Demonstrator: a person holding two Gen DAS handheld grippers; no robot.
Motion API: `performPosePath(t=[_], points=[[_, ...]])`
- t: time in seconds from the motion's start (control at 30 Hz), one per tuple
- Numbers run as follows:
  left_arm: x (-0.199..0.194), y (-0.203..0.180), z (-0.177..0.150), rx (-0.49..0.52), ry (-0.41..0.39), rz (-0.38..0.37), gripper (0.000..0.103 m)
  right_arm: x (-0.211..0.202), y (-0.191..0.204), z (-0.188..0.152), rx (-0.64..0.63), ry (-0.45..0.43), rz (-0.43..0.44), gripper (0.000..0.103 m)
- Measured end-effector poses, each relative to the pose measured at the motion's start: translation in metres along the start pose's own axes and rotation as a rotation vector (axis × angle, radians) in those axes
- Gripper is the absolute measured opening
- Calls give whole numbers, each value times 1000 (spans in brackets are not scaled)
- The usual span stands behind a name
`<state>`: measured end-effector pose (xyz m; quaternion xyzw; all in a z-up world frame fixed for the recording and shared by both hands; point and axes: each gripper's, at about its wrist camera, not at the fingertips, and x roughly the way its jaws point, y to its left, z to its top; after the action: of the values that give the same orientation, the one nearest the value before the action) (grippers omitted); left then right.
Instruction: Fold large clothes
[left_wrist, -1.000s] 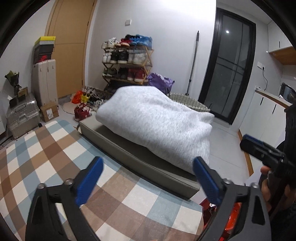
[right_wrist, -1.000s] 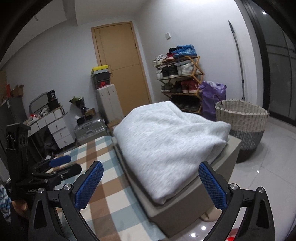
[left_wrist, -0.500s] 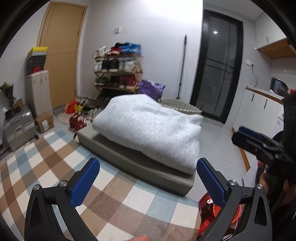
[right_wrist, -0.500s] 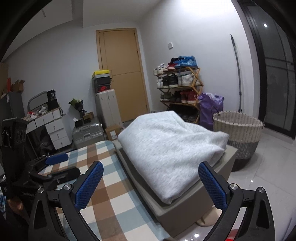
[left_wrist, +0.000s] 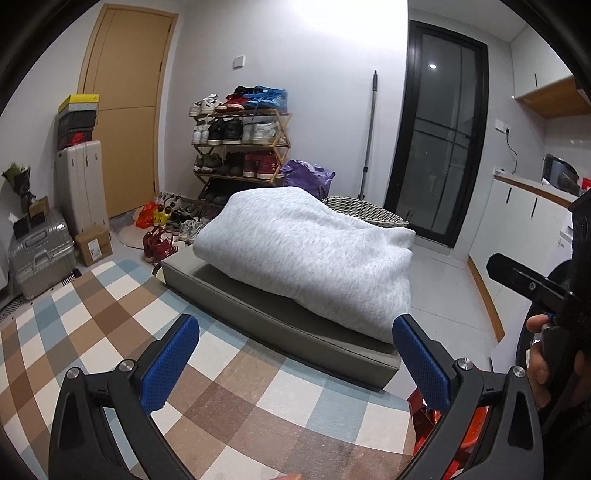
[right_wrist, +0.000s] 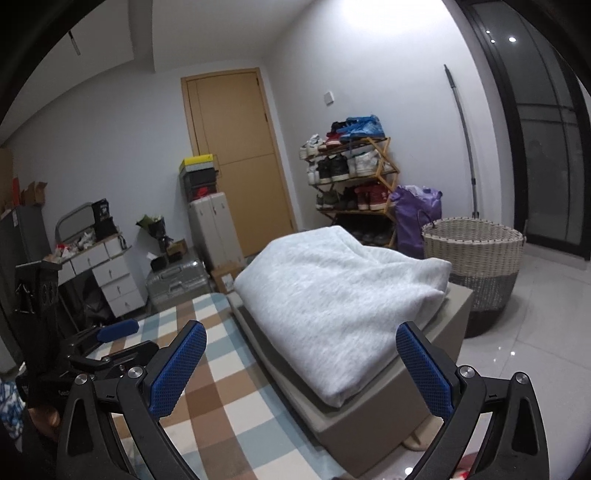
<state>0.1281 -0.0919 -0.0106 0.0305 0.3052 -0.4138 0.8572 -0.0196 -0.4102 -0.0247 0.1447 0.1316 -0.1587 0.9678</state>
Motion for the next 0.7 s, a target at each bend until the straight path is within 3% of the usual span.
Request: performPosePath(t=[0.1,0.2,0.33,0.7], points=[[1,3,0,-21,7,-1,102,-2,6,11,-42,11,4,103],[0,3,-1,-18,5,9,102,-5,9,13,-52,-37,-9,103],[1,3,-1,-20,3,10,102,6,9,10,-43,23,35,103],[-5,8,2,-19,-11,20,102,6,16,8,-71,20,36,103]])
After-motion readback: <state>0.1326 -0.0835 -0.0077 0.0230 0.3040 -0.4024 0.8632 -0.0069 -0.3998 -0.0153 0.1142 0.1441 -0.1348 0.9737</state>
